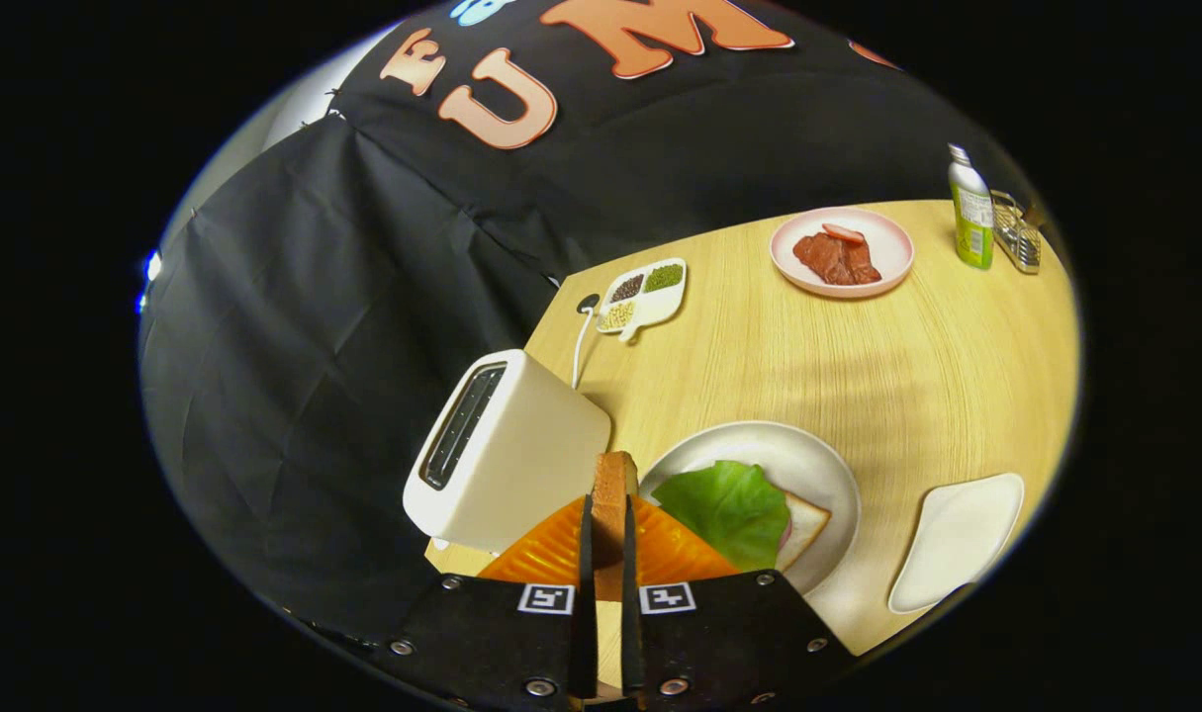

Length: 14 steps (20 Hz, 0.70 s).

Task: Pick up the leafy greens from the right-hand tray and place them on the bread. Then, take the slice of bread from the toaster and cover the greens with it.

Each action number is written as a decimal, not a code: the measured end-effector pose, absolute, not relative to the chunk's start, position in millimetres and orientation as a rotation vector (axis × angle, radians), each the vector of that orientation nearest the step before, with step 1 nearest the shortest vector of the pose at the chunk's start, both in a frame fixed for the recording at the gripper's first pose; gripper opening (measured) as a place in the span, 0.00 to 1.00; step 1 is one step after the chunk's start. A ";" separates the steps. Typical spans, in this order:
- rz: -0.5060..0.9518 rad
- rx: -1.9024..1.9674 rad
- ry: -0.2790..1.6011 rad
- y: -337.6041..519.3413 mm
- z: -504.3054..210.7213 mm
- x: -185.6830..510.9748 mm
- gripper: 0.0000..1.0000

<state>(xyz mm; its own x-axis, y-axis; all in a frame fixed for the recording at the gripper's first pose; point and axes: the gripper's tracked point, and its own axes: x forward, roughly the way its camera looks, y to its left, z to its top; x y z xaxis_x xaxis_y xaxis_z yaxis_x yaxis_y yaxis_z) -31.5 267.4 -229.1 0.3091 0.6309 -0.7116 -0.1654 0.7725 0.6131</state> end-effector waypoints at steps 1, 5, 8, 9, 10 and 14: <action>0.542 0.469 1.148 262.3 -236.9 -32.1 0.10; 0.467 0.409 1.159 234.7 -269.2 -31.3 0.10; 0.413 0.382 1.155 213.9 -287.7 -28.3 0.10; 0.402 0.374 1.155 208.8 -292.3 -31.2 0.10; 0.399 0.364 1.156 207.3 -296.6 -33.2 0.11; 0.369 0.253 1.109 187.5 -307.7 -26.2 0.26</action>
<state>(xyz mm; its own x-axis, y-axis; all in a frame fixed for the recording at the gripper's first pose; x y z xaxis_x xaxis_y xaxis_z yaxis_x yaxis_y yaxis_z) -26.2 187.5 -307.7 0.3950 0.4116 -0.8213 -0.1625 0.9112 0.3785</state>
